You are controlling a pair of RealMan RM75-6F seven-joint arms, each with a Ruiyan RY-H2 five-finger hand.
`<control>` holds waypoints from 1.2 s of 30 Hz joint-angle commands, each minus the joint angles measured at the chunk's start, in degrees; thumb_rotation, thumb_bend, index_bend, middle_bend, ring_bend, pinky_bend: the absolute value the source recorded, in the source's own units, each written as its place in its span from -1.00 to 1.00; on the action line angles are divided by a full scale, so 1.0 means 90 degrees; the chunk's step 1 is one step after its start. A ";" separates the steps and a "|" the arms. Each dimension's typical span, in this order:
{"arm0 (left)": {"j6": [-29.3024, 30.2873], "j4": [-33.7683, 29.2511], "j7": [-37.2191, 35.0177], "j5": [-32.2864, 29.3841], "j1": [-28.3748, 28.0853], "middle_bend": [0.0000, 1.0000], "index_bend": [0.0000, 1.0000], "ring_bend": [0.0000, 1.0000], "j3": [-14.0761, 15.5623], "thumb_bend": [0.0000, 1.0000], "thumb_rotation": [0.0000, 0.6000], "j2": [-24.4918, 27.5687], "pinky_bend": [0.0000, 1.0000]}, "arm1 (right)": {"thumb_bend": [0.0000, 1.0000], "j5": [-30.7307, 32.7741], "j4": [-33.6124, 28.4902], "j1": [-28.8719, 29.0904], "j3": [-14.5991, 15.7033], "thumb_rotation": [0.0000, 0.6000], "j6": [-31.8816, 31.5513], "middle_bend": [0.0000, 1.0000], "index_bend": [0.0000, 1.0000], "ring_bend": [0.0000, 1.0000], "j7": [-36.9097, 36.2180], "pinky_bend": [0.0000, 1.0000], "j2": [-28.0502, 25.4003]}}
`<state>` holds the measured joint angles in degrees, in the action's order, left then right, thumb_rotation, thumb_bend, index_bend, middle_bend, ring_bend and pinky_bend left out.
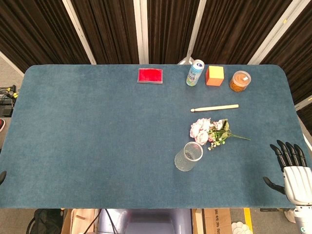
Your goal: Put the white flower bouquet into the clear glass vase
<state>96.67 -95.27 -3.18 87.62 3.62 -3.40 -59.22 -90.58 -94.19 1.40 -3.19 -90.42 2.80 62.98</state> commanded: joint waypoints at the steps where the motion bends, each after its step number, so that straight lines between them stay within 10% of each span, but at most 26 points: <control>1: 0.0007 0.0007 0.0000 0.0012 0.0007 -1.00 -0.71 -1.00 0.0008 -0.30 1.00 0.0000 -0.88 | -0.69 0.0004 -0.0013 -0.0005 0.0005 1.00 0.0000 -0.83 -0.72 -0.95 0.0002 -1.00 -0.0003; 28: 0.0085 -0.0046 0.0049 0.0076 0.0079 -1.00 -0.71 -1.00 0.0050 -0.30 1.00 -0.0001 -0.88 | -0.69 0.0047 -0.0061 0.0033 -0.0012 1.00 0.0065 -0.83 -0.72 -0.95 -0.0207 -1.00 0.0039; 36: 0.0015 -0.0050 0.0123 -0.0026 0.0044 -1.00 -0.71 -1.00 -0.0002 -0.30 1.00 -0.0015 -0.88 | -0.69 0.0462 0.0194 0.0698 -0.0395 1.00 0.1015 -0.83 -0.72 -0.95 -0.0944 -1.00 -0.0026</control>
<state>96.86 -95.71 -2.17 87.38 4.07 -3.38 -59.29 -88.27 -93.24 5.28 -5.24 -84.59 -3.27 63.36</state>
